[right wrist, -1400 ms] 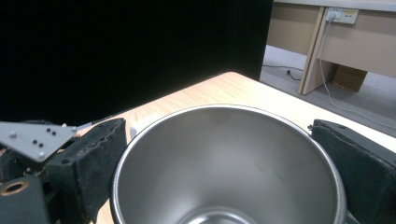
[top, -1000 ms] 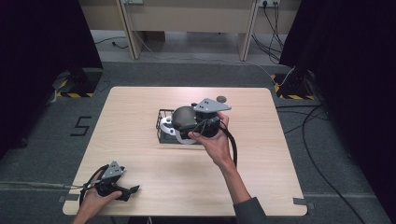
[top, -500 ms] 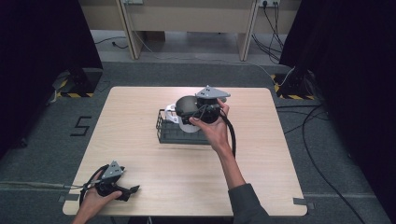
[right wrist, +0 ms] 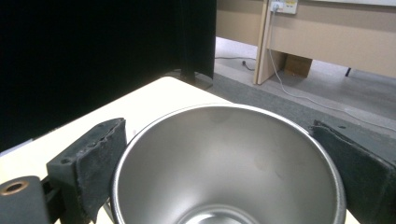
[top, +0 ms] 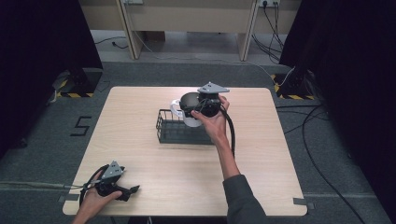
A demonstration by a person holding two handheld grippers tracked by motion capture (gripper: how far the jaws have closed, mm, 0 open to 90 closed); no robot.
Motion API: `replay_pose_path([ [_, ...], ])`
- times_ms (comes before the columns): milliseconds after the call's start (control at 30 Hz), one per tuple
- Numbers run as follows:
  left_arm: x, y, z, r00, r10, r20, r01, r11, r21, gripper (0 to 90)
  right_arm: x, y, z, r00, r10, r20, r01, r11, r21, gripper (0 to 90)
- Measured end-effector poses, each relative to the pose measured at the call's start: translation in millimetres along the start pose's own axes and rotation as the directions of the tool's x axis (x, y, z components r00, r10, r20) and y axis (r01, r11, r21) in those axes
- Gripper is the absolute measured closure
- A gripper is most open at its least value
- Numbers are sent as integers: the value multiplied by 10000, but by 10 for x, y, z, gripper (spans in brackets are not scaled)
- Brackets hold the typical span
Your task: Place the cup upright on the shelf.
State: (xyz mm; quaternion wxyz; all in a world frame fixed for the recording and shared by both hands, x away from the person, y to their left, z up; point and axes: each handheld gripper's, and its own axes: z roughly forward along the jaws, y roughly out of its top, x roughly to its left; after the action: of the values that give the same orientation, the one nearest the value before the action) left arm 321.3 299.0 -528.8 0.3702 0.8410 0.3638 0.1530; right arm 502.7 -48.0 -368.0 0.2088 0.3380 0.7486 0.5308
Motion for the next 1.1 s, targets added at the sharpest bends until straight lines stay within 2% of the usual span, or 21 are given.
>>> replay_pose_path([
  [500,-1,0,1,10000,-2,11,2,10000,-5,0,-11,-88,147,9999,67,84,-69,9997,229,65],
  [733,-1,0,1,10000,-4,10,4,10000,-5,0,5,-162,203,9999,-91,101,85,9988,489,64],
  [800,-2,0,1,10000,-9,15,9,10000,-7,0,-8,-200,211,9999,84,149,-91,9990,445,64],
  [1100,-1,0,0,10000,11,13,-11,10000,11,0,5,-312,242,9996,-197,221,176,9955,927,63],
])
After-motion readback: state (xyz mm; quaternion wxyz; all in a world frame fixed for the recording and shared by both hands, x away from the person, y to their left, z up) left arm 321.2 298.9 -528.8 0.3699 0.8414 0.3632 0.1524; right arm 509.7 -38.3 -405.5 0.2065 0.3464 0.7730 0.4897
